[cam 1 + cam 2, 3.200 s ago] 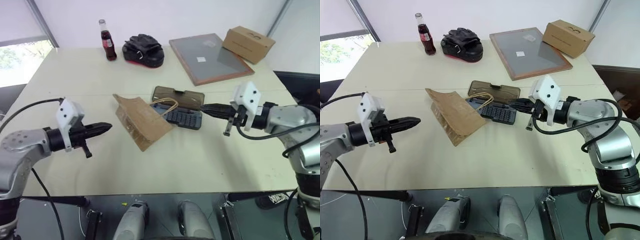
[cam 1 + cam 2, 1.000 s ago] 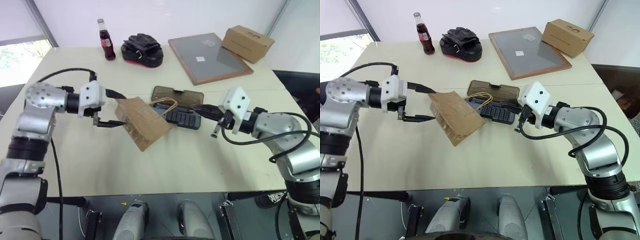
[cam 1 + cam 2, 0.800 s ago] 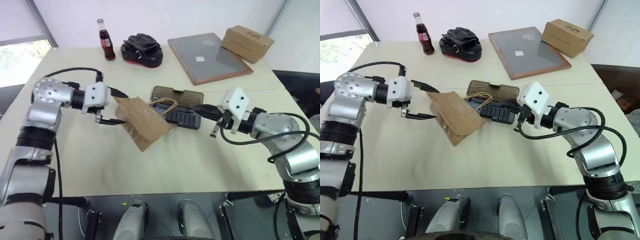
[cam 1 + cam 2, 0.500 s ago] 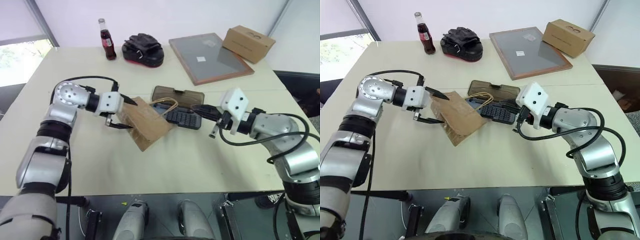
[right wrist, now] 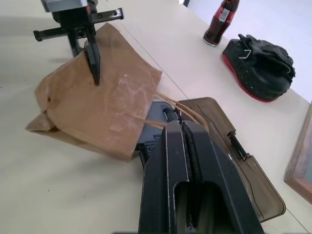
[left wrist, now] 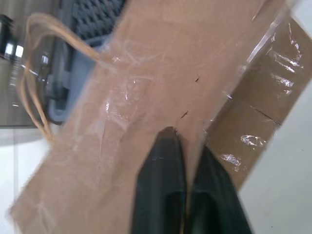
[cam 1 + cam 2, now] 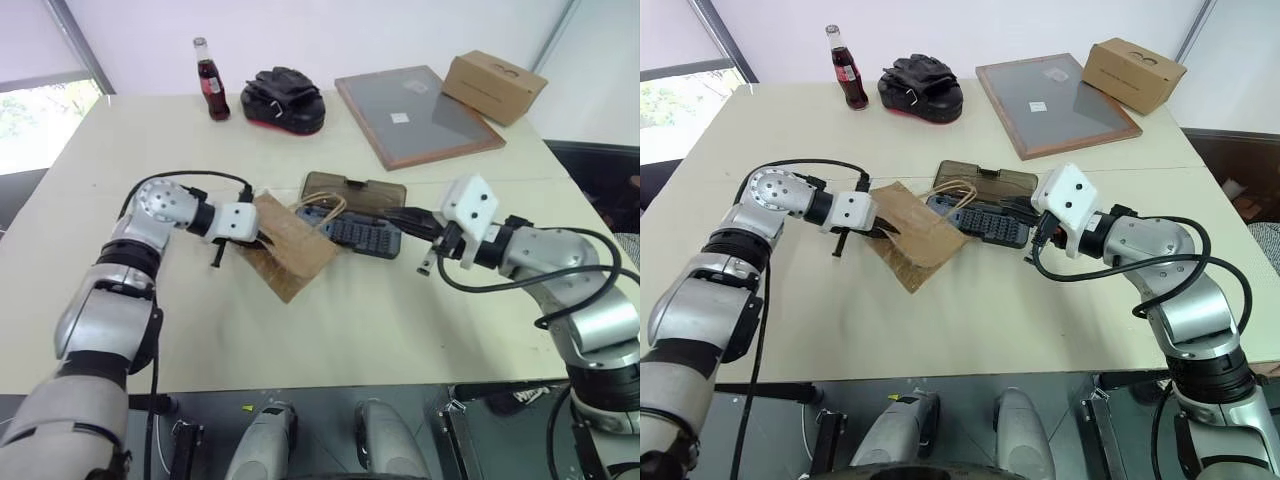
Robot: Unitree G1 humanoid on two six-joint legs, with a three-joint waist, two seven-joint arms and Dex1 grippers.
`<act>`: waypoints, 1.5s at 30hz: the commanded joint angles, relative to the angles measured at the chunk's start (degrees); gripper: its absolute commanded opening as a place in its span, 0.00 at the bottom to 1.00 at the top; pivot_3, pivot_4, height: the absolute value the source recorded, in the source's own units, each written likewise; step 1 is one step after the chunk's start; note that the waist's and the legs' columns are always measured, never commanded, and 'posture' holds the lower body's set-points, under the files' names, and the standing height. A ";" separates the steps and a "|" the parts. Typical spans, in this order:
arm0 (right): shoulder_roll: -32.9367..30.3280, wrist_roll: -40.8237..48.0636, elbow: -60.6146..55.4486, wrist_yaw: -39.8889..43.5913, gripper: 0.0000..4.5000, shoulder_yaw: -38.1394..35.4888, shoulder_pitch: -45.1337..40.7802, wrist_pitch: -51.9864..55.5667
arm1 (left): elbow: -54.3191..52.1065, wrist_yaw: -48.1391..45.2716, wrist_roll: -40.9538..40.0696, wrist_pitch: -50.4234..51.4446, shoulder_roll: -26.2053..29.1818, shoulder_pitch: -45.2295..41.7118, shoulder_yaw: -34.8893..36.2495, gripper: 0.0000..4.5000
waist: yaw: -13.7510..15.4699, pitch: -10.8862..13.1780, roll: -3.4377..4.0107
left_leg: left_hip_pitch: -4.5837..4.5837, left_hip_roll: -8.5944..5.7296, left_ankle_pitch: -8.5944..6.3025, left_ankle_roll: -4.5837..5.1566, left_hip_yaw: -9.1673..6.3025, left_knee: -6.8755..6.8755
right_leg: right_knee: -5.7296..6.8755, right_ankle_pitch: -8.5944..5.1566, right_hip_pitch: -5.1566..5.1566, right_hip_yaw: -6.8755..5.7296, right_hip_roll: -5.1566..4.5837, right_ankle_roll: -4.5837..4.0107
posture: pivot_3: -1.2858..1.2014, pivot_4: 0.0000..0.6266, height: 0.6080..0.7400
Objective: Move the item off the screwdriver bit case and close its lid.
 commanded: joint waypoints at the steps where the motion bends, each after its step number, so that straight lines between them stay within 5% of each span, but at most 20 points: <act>1: -0.67 0.15 -2.32 -0.32 0.00 -1.91 -0.72 -0.18 | 0.28 -0.08 0.86 -1.04 0.88 -1.07 0.02 0.01 | -0.04 0.00 0.00 | 0.00 0.00 0.00 0.00 0.00 0.00 | 0.00 0.00 0.00 0.00 0.00 0.00 | 0.52 0.24 1.00; 8: -0.47 0.24 -2.32 -0.23 0.00 -1.48 -1.01 -0.14 | -1.28 5.26 -0.68 1.84 2.85 -0.38 3.06 0.01 | -0.17 0.00 0.00 | 0.00 0.01 0.00 0.00 -0.01 0.01 | 0.01 0.00 0.00 0.00 0.02 0.00 | 0.52 0.24 1.00; 13: 0.11 0.49 -2.13 -0.16 0.00 -1.01 -0.90 -0.19 | -3.62 18.86 0.08 10.16 6.75 1.57 6.71 0.01 | -0.26 0.00 0.00 | 0.00 0.02 0.00 0.00 -0.04 0.01 | 0.02 0.00 0.00 0.00 0.04 0.00 | 0.52 0.24 1.00; 25: 3.04 1.04 1.39 2.62 0.00 2.59 -3.24 -1.68 | -29.48 44.18 3.69 37.46 23.64 32.89 18.29 0.01 | -1.51 -0.01 0.02 | 0.08 0.19 -0.01 0.01 -0.20 -0.05 | 0.17 0.00 -0.06 0.04 0.10 -0.04 | 0.52 0.24 1.00; 33: 5.00 0.65 4.43 4.89 0.00 4.58 -5.93 -2.96 | -30.91 57.08 1.47 48.25 24.02 41.31 27.48 0.01 | -0.89 -0.03 0.00 | 0.07 0.17 -0.01 0.00 -0.25 -0.05 | 0.15 0.00 -0.05 0.03 0.06 -0.04 | 0.52 0.24 1.00; 39: 5.16 0.71 4.77 5.48 0.00 4.87 -6.43 -2.99 | -34.13 57.94 -0.86 50.83 21.49 43.42 28.61 0.01 | 0.00 -0.03 0.00 | 0.08 0.15 -0.01 -0.01 -0.24 -0.05 | 0.14 0.00 -0.06 0.03 -0.02 -0.05 | 0.52 0.24 1.00; 42: 5.08 0.80 4.47 5.52 0.00 4.74 -6.29 -2.70 | -35.18 58.33 -1.32 51.56 20.60 43.64 28.67 0.19 | 0.11 -0.04 -0.01 | 0.07 0.15 -0.01 -0.02 -0.24 -0.05 | 0.12 0.01 -0.06 0.03 -0.03 -0.05 | 0.52 0.24 1.00; 45: 4.87 0.89 4.00 5.52 0.00 4.56 -6.00 -2.39 | -35.70 58.05 -1.64 51.86 20.30 43.36 28.38 0.52 | 0.11 -0.04 -0.01 | 0.07 0.15 -0.01 -0.02 -0.24 -0.05 | 0.12 0.01 -0.06 0.04 -0.04 -0.06 | 0.52 0.24 1.00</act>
